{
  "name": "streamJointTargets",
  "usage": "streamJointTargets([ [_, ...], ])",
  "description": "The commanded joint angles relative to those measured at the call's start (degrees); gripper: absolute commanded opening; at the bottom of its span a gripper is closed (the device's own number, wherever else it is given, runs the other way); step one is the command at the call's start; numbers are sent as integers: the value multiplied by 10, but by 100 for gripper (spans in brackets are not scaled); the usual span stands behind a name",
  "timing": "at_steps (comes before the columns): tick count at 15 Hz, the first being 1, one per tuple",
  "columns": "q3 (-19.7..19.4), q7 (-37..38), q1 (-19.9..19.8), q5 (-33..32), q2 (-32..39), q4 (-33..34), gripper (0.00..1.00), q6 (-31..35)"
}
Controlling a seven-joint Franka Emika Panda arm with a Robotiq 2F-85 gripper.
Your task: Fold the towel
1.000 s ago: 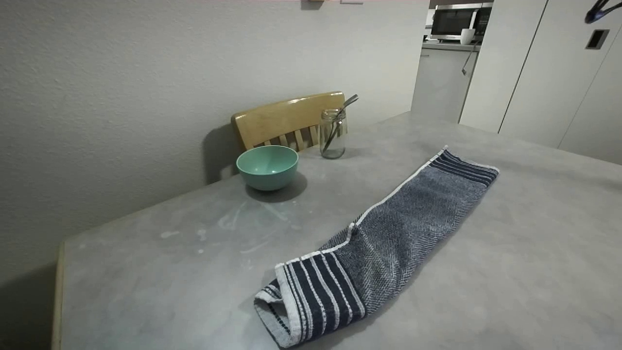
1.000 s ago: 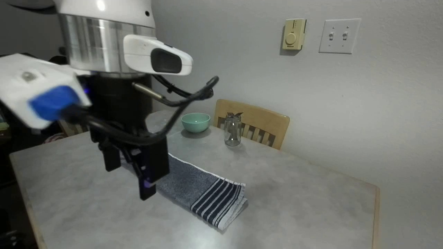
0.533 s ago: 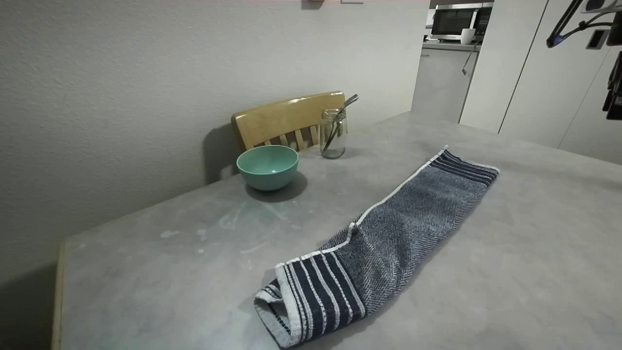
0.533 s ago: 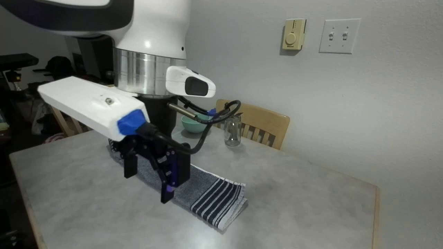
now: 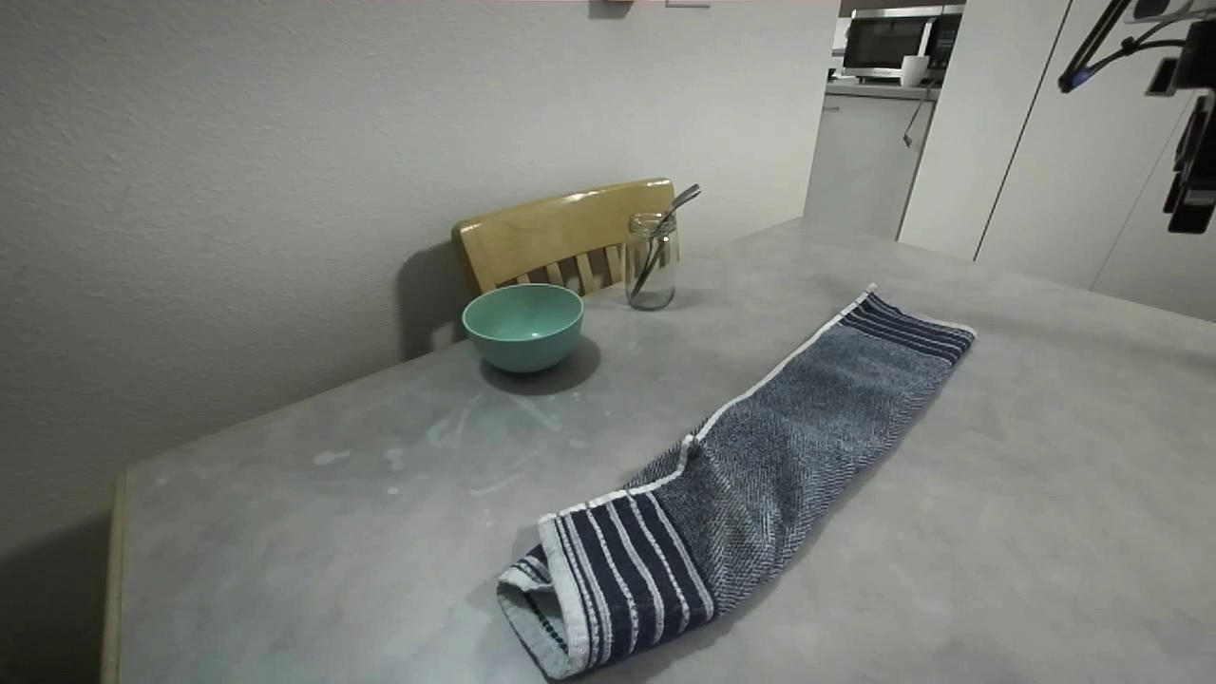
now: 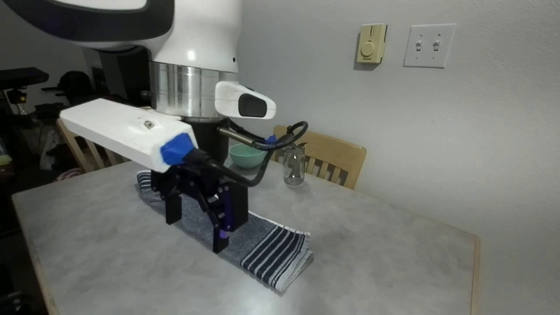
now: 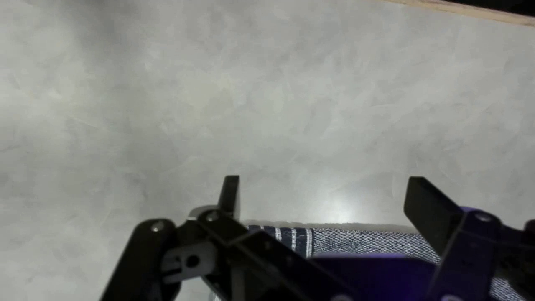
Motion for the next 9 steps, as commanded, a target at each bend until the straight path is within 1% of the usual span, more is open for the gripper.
streamJointTargets([
  [1,21,-27,-21,10,65,41,100,15],
  [7,50,-64,-46,42,157,109,100,5],
  [8,54,-31,-44,20,121,78,100,8],
  [9,58,-36,-48,25,135,88,100,8],
])
